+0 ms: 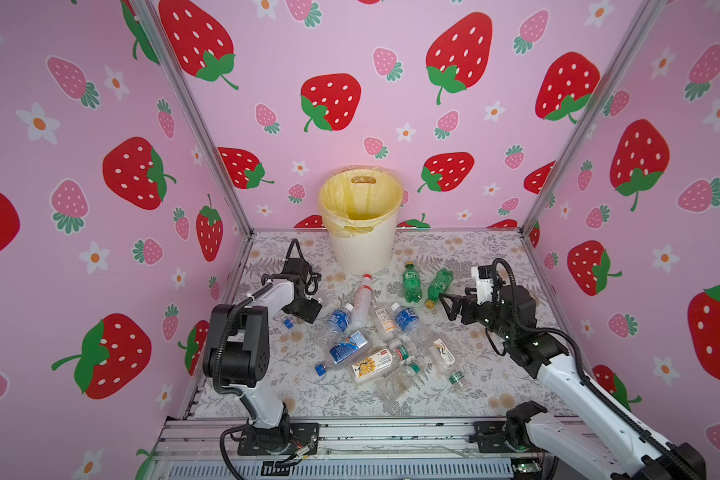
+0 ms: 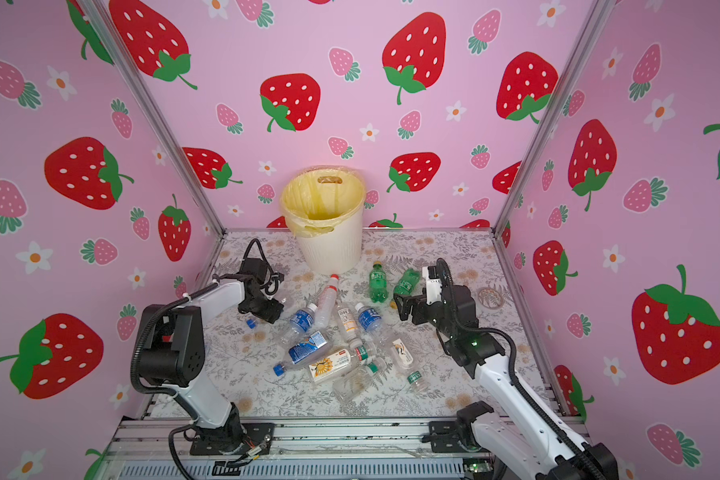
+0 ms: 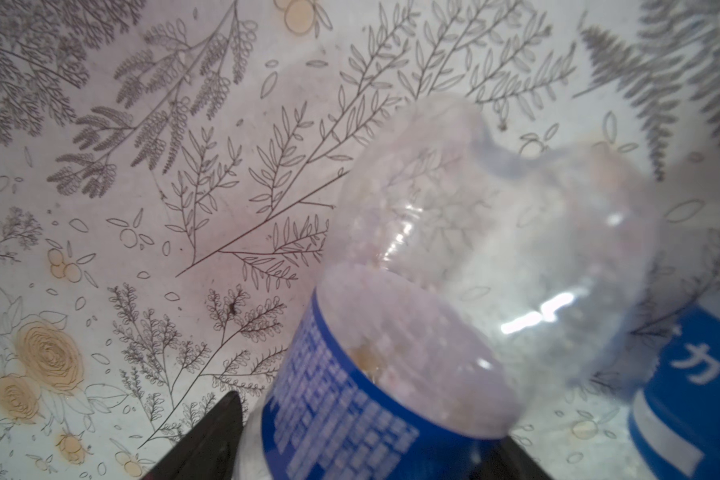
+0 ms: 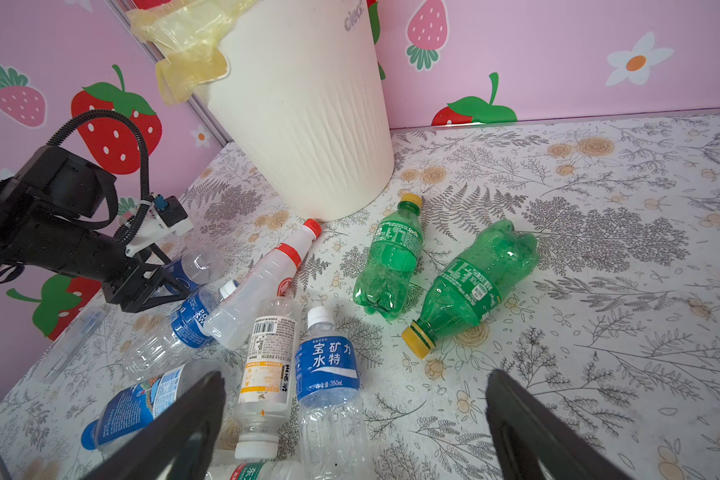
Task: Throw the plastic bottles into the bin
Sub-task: 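Lower the left gripper and grasp the blue-labelled clear bottle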
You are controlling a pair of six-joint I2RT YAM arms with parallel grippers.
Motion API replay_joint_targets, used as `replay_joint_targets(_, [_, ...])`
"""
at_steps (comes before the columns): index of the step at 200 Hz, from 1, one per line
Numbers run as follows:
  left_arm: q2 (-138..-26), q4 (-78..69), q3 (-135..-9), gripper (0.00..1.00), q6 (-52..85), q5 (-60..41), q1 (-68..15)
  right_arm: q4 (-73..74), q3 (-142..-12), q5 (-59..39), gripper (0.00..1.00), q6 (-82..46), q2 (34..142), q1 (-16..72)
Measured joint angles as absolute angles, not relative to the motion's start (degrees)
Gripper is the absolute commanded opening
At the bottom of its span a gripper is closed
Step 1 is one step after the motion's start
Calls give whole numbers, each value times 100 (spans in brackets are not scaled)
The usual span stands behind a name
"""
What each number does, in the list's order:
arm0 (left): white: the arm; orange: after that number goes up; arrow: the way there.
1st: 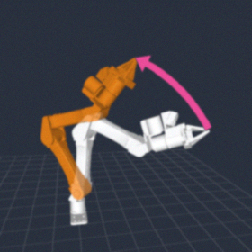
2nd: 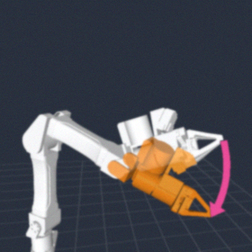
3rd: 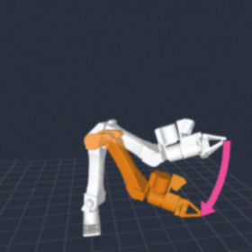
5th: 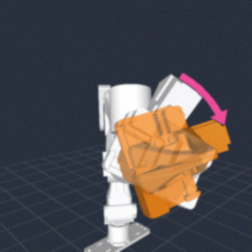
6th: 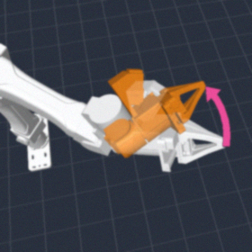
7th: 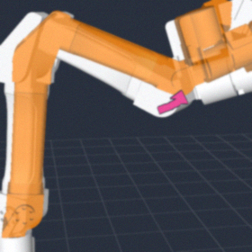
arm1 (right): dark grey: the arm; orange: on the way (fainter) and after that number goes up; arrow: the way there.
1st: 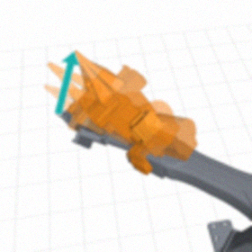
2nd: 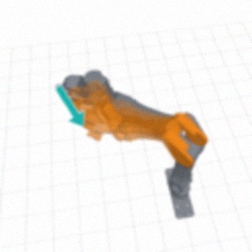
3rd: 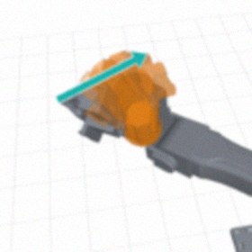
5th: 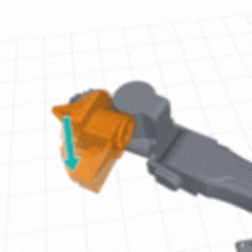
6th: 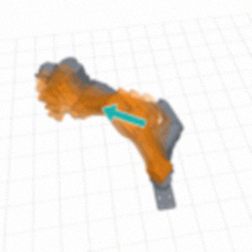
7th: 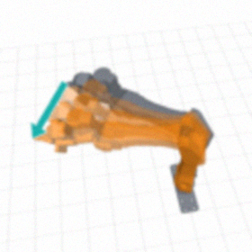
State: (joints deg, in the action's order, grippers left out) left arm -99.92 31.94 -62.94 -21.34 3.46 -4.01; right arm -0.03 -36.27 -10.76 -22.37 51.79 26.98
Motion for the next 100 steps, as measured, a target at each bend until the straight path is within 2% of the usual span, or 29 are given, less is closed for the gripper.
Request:
replay_joint_targets(33, [-9992,3199,-6316,67,-2115,368,-401,-5,-3564,-1081,99,-2270,5177,2698])
replay_joint_targets(100, [-9972,3197,-6392,59,-2005,502,-412,-8,-3535,-1081,99,-2294,5164,2696])
